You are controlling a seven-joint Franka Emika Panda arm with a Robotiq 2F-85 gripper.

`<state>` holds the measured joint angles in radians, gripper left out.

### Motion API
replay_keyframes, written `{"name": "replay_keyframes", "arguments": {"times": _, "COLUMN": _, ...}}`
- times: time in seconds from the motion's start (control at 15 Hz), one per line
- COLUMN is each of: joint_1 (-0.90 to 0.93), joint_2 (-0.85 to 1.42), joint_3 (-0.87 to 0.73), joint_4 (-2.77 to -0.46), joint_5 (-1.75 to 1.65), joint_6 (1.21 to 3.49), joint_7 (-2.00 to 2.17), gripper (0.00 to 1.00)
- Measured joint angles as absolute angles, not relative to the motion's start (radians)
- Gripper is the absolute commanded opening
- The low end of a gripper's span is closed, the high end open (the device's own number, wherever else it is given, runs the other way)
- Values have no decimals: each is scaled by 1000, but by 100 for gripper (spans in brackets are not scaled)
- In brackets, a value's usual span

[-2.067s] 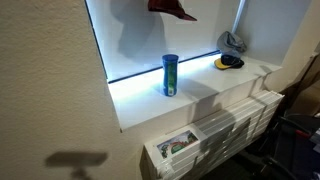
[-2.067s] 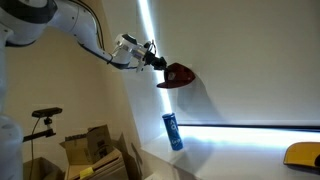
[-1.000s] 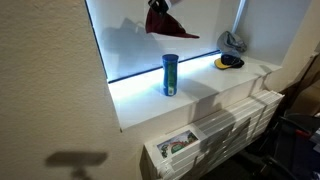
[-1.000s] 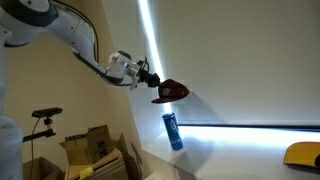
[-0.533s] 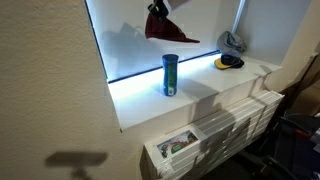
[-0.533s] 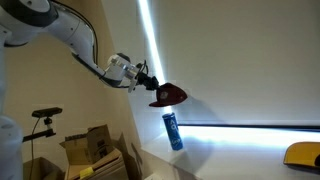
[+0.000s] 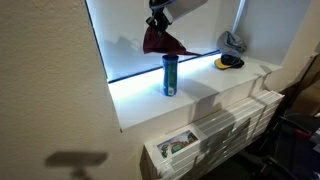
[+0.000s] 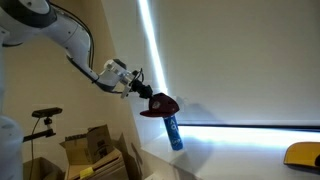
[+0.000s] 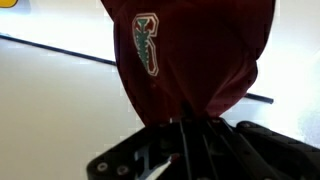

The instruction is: Get the maroon cap and put it on the blue canister

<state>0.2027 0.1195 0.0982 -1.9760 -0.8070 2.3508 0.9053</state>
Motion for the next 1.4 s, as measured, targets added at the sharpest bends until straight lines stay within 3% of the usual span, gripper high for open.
{"name": "replay_keyframes", "arguments": {"times": 0.87, "joint_1": 197, "joint_2": 77, "joint_3": 93, "joint_4": -2068, "joint_5": -996, "joint_6": 2362, "joint_7": 1110, "gripper": 2}}
{"name": "replay_keyframes", "arguments": {"times": 0.93, "joint_1": 195, "joint_2": 76, "joint_3": 93, "joint_4": -2072, "joint_5": -996, "joint_6": 2362, "joint_7": 1113, "gripper": 31}}
{"name": "replay_keyframes", "arguments": {"times": 1.0, "joint_1": 193, "joint_2": 76, "joint_3": 93, "joint_4": -2075, "joint_5": -996, "joint_6": 2362, "joint_7": 1115, "gripper": 24}}
{"name": "replay_keyframes", "arguments": {"times": 1.07, "joint_1": 191, "joint_2": 75, "joint_3": 93, "joint_4": -2078, "joint_5": -996, "joint_6": 2361, "joint_7": 1119, "gripper": 38}}
{"name": "replay_keyframes", "arguments": {"times": 1.4, "joint_1": 182, "joint_2": 69, "joint_3": 91, "joint_4": -2080, "joint_5": -995, "joint_6": 2360, "joint_7": 1133, "gripper": 75}}
